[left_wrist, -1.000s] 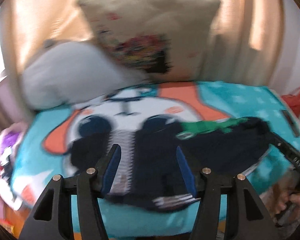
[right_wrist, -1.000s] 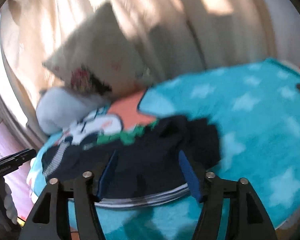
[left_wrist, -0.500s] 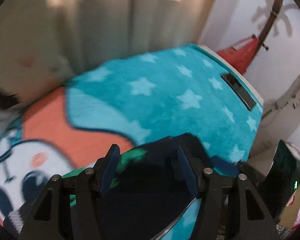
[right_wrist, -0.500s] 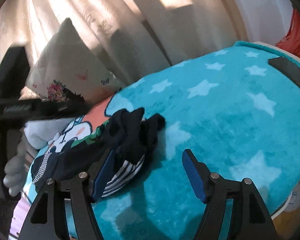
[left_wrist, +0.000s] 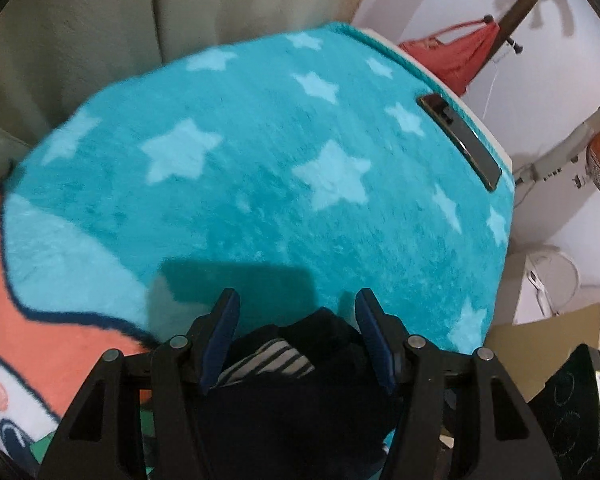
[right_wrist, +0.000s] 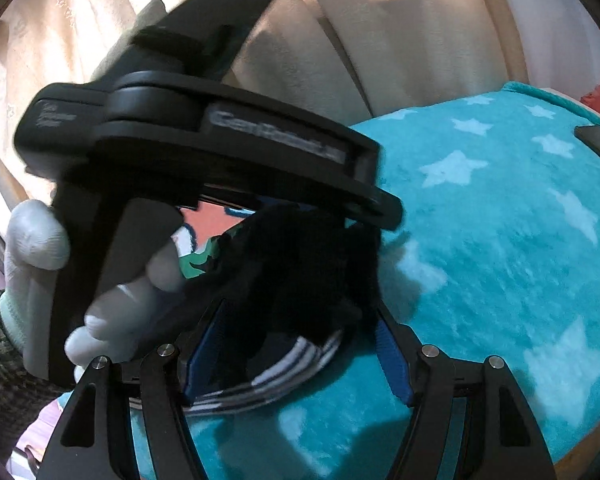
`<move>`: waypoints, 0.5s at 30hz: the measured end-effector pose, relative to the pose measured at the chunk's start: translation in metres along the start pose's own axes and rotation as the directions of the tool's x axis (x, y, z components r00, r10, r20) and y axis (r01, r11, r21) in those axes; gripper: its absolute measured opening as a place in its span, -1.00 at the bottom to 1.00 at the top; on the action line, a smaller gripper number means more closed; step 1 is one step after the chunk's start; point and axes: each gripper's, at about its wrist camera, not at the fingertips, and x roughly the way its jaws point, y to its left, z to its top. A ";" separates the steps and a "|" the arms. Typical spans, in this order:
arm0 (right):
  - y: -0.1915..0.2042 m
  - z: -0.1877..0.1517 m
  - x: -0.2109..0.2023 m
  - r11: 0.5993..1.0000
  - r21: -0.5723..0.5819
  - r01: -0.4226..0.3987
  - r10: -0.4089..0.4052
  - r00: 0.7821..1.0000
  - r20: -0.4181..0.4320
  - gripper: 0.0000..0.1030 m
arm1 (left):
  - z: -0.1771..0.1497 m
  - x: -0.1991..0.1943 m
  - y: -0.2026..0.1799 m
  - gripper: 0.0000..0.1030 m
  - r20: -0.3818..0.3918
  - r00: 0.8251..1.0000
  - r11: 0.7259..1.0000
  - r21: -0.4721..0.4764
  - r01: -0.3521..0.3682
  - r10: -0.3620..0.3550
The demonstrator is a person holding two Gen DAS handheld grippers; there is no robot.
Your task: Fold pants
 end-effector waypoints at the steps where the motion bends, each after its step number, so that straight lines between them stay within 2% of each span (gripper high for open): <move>1: 0.001 0.000 0.001 1.000 -0.004 0.001 -0.001 1.000 0.002 0.47 | 0.000 0.003 -0.001 0.14 -0.009 1.000 1.000 0.005 -0.004 0.004; 2: 0.003 -0.001 0.001 1.000 -0.009 0.006 -0.006 1.000 0.005 0.44 | -0.001 0.003 -0.004 0.10 -0.005 1.000 1.000 0.022 -0.015 0.015; 4: 0.004 -0.001 0.000 1.000 -0.017 0.019 -0.019 1.000 0.017 0.23 | -0.004 0.001 -0.009 -0.68 -0.015 1.000 0.999 0.047 -0.005 0.005; 5: 0.004 -0.001 0.000 1.000 -0.017 0.023 -0.023 1.000 0.021 -0.05 | -0.005 -0.001 -0.010 -0.78 -0.015 1.000 0.999 0.049 -0.002 0.002; 6: 0.004 0.000 -0.001 1.000 -0.013 0.023 -0.023 1.000 0.021 -0.24 | -0.006 -0.004 -0.012 -0.79 -0.005 1.000 0.999 0.055 0.001 -0.001; 8: 0.002 0.003 -0.003 1.000 0.002 0.012 -0.012 1.000 0.021 -0.38 | -0.011 -0.018 -0.015 -0.79 0.039 0.999 0.998 0.061 -0.019 0.017; 15: 0.023 0.013 -0.017 0.997 -0.058 -0.042 0.045 0.998 0.048 -0.41 | -0.032 -0.072 -0.002 -0.79 0.175 0.985 1.000 -0.028 0.002 0.003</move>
